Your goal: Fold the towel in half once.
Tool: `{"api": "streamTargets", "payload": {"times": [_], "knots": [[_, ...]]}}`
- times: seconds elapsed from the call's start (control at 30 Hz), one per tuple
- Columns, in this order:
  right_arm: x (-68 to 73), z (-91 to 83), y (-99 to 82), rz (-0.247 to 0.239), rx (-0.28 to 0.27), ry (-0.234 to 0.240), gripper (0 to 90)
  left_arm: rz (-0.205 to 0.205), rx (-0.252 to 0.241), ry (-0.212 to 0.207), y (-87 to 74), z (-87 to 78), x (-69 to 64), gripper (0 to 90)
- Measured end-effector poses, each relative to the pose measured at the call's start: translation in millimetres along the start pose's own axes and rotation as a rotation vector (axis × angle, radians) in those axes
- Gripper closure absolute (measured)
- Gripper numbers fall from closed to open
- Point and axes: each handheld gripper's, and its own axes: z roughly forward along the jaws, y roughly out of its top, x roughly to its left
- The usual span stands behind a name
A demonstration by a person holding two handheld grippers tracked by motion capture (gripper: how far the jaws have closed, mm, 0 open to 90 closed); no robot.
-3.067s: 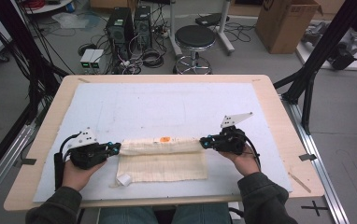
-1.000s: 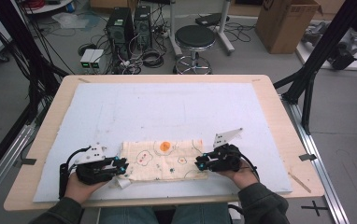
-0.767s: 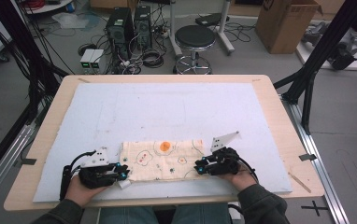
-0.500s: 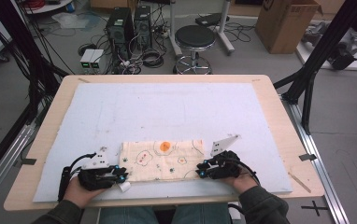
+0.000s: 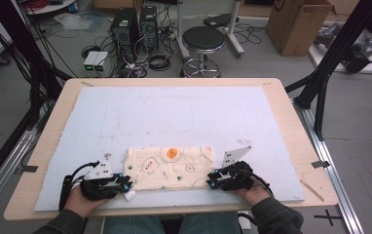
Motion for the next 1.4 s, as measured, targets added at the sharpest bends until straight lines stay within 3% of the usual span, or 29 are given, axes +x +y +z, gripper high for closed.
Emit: {"api": "streamTargets", "payload": {"times": [0.2, 0.4, 0.67, 0.9, 1.07, 1.27, 1.4], "knots": [[0.7, -0.1, 0.1, 0.016, -0.006, 0.001, 66.2, -0.011, -0.004, 0.001, 1.7, -2.0, 0.3, 71.0], [1.3, -2.6, 5.0, 0.012, -0.062, 0.011, 62.1, -0.038, -0.063, 0.006, 5.9, -9.3, 5.0, 68.9], [-3.4, -9.2, 9.8, 0.04, -0.142, -0.014, 56.2, -0.064, -0.089, 0.012, 8.2, -10.8, 8.5, 62.6], [-7.8, -10.7, 14.4, 0.073, -0.164, -0.059, 44.9, -0.076, -0.102, 0.014, 10.5, -11.7, 11.0, 57.8], [-9.8, -11.1, 17.6, 0.078, -0.175, -0.078, 38.0, -0.086, -0.106, 0.035, 13.4, -11.2, 12.1, 51.3], [-13.7, -11.3, 23.7, 0.089, -0.19, -0.11, 29.6, -0.103, -0.136, 0.096, 19.9, -13.4, 15.4, 39.4], [-16.7, -10.6, 27.8, 0.097, -0.182, -0.123, 25.8, -0.099, -0.127, 0.098, 23.8, -11.1, 17.1, 36.9]]}}
